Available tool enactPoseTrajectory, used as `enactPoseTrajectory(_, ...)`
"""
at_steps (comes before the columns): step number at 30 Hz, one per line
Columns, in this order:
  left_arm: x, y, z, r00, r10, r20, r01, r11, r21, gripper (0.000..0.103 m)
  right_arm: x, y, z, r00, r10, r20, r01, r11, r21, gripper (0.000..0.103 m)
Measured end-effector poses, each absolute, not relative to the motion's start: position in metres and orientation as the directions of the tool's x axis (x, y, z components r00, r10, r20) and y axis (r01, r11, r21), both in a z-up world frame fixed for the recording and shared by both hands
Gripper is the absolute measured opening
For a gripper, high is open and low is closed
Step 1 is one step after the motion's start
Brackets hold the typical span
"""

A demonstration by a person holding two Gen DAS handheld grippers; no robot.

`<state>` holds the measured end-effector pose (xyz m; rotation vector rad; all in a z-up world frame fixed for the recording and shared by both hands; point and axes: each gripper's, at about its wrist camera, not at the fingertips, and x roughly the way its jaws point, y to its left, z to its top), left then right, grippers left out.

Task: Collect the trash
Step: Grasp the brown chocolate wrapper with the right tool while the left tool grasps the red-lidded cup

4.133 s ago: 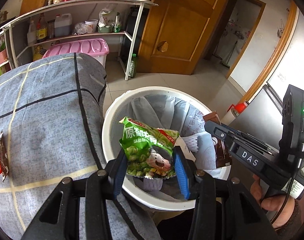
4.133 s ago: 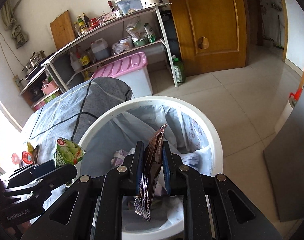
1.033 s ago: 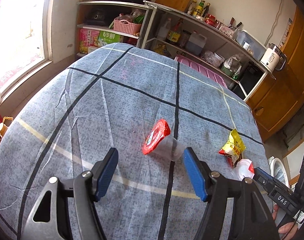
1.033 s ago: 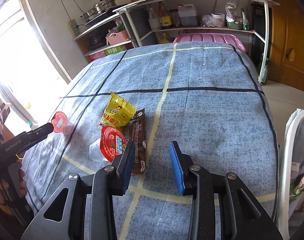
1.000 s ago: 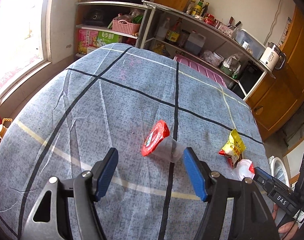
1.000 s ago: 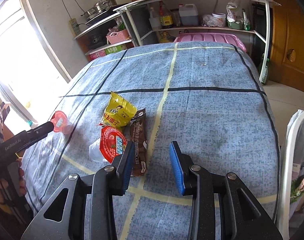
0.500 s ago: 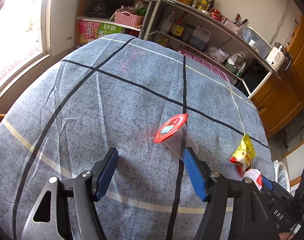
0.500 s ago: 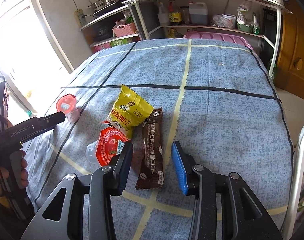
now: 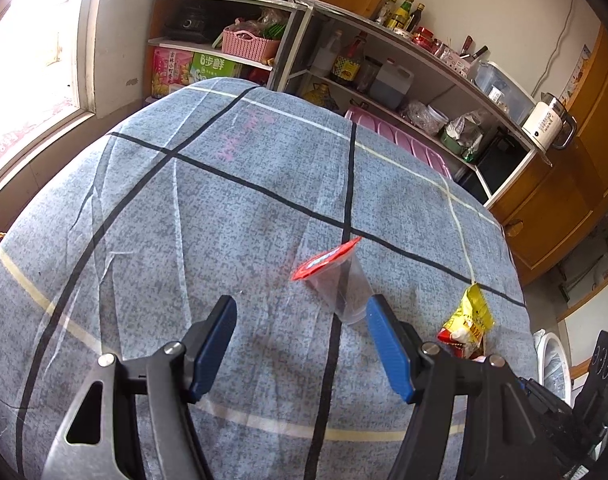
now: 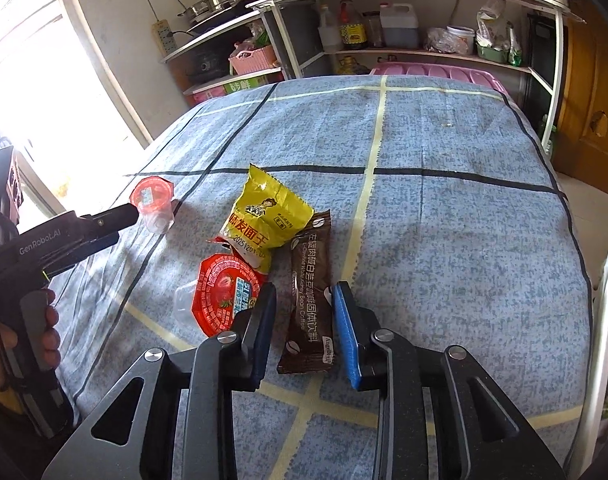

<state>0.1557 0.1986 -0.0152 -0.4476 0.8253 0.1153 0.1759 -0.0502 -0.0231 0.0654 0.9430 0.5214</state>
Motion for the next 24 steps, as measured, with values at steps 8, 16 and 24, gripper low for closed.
enactPoseTrajectory(8, 0.183, 0.185, -0.013, 0.648, -0.053, -0.759, -0.277, 0.913, -0.3, 0.072, 0.18, -0.055, -0.023, 0.464, 0.482, -0.743, -0.391, 0.864, 0.316, 0.031)
enactPoseTrajectory(16, 0.205, 0.177, -0.019, 0.612, 0.015, -0.791, -0.318, 0.92, -0.229, 0.072, 0.184, -0.062, -0.024, 0.455, 0.504, -0.734, -0.389, 0.854, 0.345, 0.031)
enactPoseTrajectory(24, 0.208, 0.172, -0.026, 0.596, 0.023, -0.803, -0.313, 0.927, -0.205, 0.049, 0.186, -0.064, -0.026, 0.459, 0.495, -0.738, -0.375, 0.861, 0.344, 0.021)
